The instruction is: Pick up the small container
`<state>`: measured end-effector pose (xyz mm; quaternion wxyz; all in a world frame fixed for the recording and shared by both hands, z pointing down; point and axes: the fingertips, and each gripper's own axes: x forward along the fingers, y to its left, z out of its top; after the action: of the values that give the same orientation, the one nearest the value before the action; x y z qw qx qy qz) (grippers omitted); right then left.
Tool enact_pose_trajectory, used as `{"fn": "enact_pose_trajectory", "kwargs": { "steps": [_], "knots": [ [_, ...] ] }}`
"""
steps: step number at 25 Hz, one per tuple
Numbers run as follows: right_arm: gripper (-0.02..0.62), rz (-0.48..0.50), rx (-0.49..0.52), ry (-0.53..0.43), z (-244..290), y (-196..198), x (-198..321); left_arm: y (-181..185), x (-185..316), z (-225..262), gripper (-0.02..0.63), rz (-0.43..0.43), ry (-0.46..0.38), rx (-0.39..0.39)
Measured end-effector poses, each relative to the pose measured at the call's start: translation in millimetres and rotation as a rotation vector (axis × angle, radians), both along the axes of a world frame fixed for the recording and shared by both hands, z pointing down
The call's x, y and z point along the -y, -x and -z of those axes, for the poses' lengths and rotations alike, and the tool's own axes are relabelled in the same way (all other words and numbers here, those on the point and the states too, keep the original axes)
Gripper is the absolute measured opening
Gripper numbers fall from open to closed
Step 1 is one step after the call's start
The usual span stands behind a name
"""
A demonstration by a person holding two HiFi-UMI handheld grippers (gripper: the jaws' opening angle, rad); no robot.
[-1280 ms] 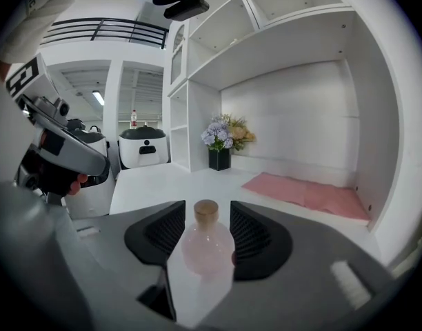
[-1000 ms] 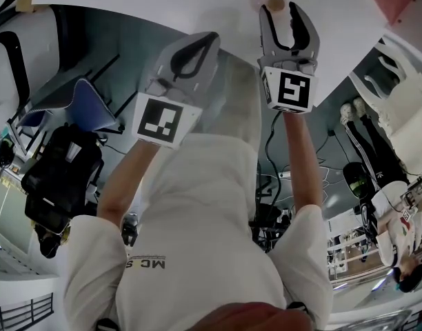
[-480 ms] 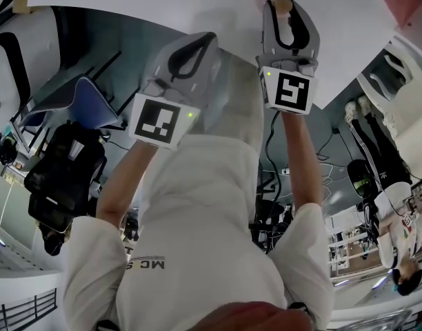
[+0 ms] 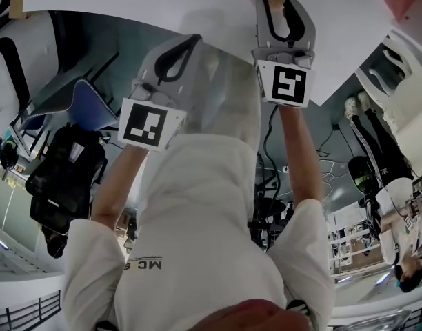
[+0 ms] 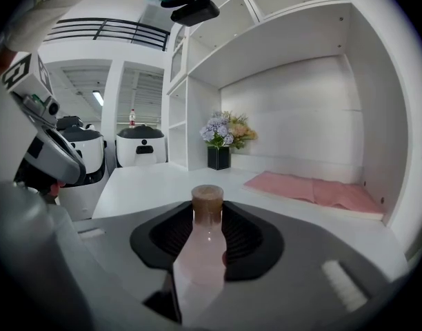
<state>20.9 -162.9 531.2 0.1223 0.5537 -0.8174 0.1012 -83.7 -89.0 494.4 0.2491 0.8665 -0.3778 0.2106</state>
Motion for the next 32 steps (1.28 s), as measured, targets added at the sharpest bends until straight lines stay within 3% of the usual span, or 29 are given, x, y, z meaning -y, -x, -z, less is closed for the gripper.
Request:
{"fn": "enact_pose_trajectory", "kwargs": {
  "steps": [16,21,32],
  "knots": [
    [0.124,0.002,0.048,0.025,12,-15,-2,-14,13,-1,0.0,-0.008,-0.024,0.007],
    [0.124,0.001,0.038,0.031,33,-28,-11,-23,8,15,0.0,-0.023,-0.02,0.014],
    [0.124,-0.02,0.049,-0.011,126,-64,-27,-64,16,90,0.0,-0.056,-0.099,-0.036]
  ]
}}
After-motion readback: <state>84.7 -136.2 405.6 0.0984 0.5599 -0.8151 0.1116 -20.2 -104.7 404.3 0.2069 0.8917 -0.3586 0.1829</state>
